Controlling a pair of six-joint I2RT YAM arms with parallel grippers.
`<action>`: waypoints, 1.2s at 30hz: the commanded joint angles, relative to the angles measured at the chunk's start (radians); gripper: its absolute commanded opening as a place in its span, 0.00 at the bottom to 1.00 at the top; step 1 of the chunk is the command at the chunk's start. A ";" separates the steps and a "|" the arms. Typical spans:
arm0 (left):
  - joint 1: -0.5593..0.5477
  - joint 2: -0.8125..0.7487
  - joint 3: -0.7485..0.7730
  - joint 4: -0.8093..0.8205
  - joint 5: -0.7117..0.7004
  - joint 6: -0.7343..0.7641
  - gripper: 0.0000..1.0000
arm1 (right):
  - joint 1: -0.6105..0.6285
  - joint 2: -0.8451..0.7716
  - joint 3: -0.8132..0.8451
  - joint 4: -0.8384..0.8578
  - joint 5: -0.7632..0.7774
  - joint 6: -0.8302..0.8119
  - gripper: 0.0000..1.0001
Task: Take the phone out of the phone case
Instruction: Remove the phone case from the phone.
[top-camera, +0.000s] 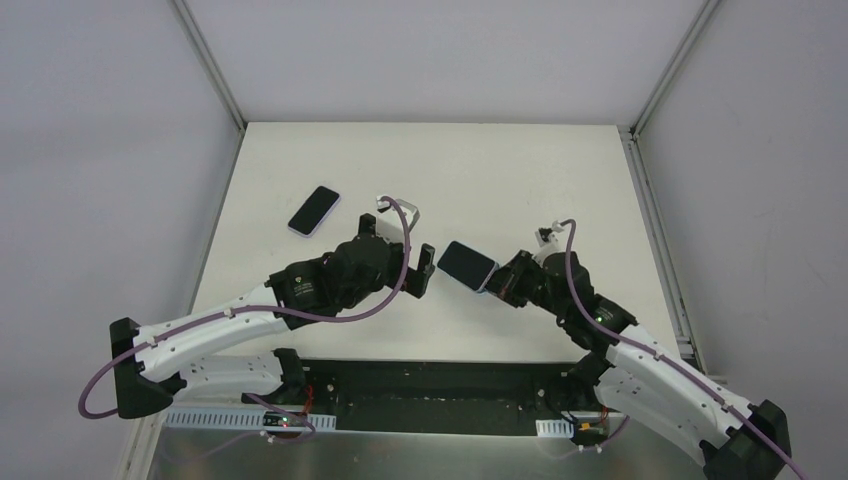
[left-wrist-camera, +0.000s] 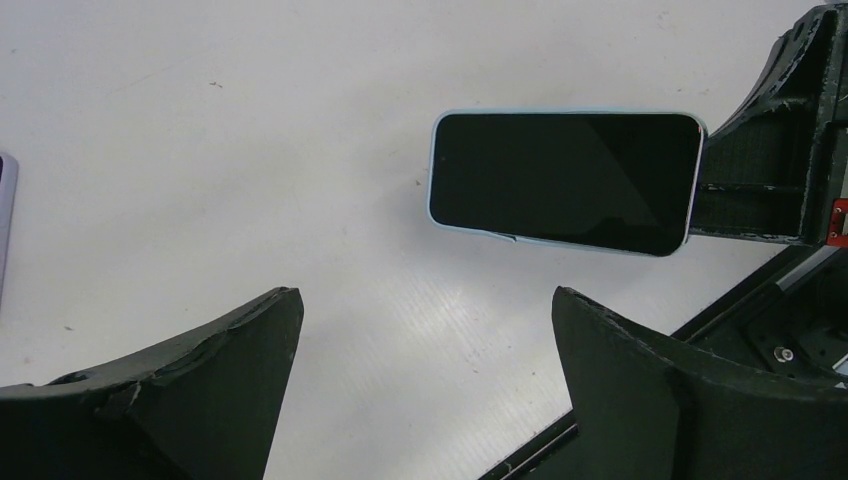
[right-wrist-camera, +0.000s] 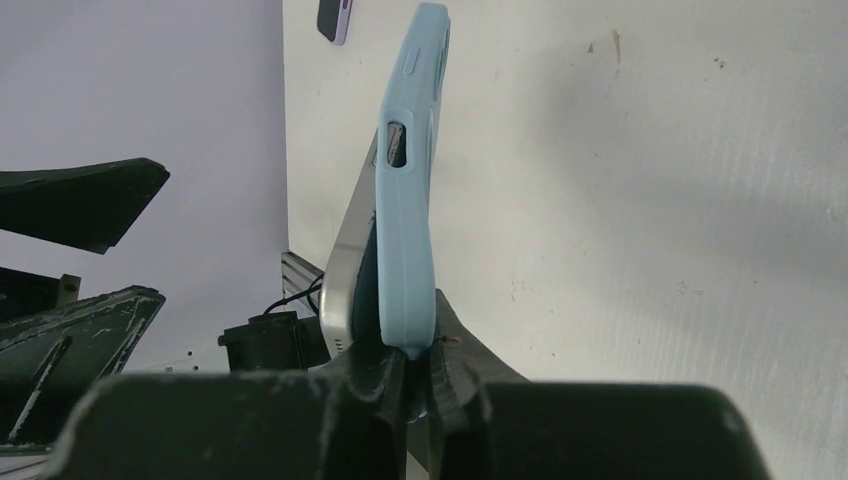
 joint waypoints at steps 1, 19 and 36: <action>-0.004 -0.011 0.013 -0.002 0.017 0.025 0.99 | -0.002 0.030 0.084 0.095 0.003 0.027 0.00; -0.141 0.295 0.168 0.001 -0.047 0.077 0.97 | 0.010 0.066 0.133 -0.045 0.040 0.058 0.00; -0.177 0.422 0.271 -0.009 -0.006 0.158 0.91 | 0.019 0.092 0.179 -0.137 0.017 0.091 0.00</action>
